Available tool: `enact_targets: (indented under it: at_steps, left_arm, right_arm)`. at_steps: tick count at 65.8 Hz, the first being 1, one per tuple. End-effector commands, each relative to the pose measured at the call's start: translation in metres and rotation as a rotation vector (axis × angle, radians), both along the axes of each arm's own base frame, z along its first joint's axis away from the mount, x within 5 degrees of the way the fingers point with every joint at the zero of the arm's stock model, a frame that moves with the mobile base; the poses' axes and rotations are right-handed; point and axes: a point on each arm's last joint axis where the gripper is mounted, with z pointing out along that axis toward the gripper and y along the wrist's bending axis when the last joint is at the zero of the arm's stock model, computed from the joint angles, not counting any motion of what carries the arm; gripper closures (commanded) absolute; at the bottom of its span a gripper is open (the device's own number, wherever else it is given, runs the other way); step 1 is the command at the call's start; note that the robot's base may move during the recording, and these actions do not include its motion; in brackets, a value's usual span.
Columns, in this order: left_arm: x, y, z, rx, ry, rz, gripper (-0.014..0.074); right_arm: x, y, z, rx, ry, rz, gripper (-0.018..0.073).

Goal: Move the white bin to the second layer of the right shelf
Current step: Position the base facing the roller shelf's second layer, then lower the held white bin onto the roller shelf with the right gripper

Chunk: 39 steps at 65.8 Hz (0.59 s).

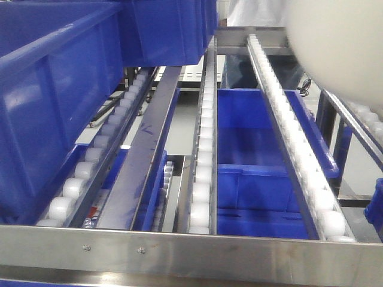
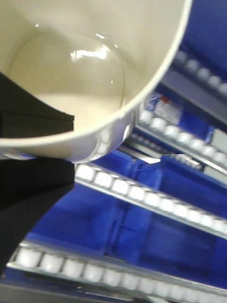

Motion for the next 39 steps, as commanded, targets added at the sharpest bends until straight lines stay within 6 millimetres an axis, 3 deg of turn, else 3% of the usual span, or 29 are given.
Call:
enact_targets:
  at_steps: [1,26,39]
  left_arm:
    - [0.000,0.000,0.000,-0.021,-0.080,0.004,0.0512]
    - [0.000,0.000,0.000,-0.021,-0.080,0.004,0.0512]
    - [0.000,0.000,0.000,-0.021,-0.080,0.004,0.0512]
  right_arm:
    - [0.014,0.007,0.017,0.046,-0.116,0.005,0.0503]
    - [0.086,0.042,-0.011,-0.045,0.074,0.007,0.0503]
    - [0.120,0.058,-0.035,-0.074,0.137,0.011,0.0503]
